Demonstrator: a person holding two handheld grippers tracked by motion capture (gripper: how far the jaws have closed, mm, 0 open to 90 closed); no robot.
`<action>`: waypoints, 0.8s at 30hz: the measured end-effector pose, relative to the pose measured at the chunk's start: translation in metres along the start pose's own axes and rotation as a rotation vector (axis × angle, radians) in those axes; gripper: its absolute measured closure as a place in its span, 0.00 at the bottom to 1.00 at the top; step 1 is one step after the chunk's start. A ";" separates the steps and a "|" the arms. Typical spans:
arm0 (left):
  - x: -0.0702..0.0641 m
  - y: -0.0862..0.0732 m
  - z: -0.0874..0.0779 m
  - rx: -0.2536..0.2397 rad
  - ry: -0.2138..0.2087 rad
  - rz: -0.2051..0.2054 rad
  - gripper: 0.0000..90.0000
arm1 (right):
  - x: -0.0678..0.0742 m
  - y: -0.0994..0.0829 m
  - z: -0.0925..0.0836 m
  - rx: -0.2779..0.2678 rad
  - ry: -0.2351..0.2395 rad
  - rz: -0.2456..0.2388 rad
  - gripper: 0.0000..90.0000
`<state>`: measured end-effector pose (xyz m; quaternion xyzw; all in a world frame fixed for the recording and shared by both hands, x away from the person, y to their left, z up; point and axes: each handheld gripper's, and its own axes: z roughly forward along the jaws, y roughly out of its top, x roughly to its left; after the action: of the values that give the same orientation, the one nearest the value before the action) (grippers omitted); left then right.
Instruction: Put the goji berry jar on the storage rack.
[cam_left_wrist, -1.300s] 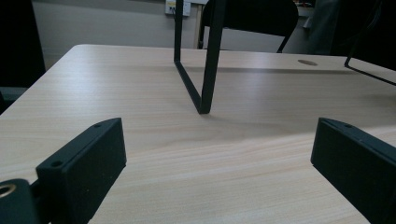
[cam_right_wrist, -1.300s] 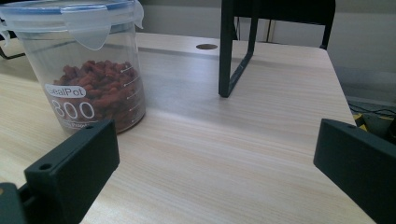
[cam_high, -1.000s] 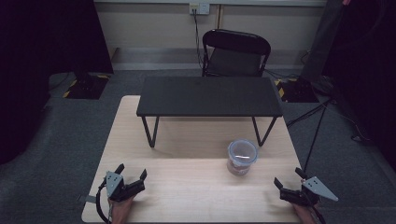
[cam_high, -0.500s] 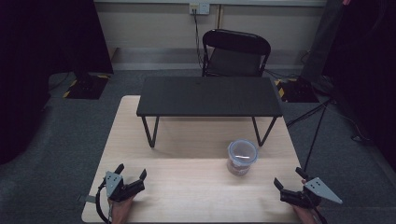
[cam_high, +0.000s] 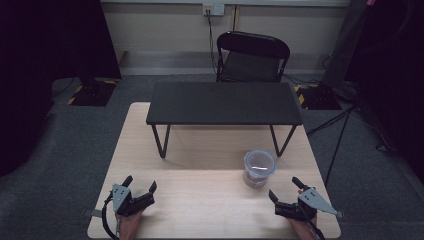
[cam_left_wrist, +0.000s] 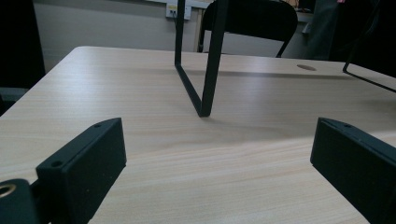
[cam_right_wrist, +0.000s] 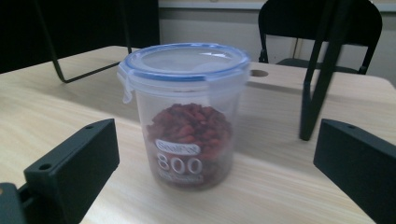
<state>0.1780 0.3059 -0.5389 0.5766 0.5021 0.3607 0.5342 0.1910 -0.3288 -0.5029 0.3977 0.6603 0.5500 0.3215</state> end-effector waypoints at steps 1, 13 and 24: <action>0.000 0.000 0.000 -0.001 -0.001 -0.002 0.03 | 0.011 -0.002 0.010 -0.006 -0.024 0.015 0.00; 0.003 -0.002 -0.002 -0.011 -0.007 -0.025 0.03 | 0.064 -0.012 0.054 -0.030 -0.155 0.071 0.00; 0.005 -0.003 -0.003 -0.022 -0.010 -0.065 0.03 | 0.077 -0.020 0.086 -0.049 -0.226 0.064 0.00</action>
<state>0.1757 0.3118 -0.5417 0.5560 0.5138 0.3455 0.5545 0.2255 -0.2224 -0.5373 0.4700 0.5931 0.5277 0.3858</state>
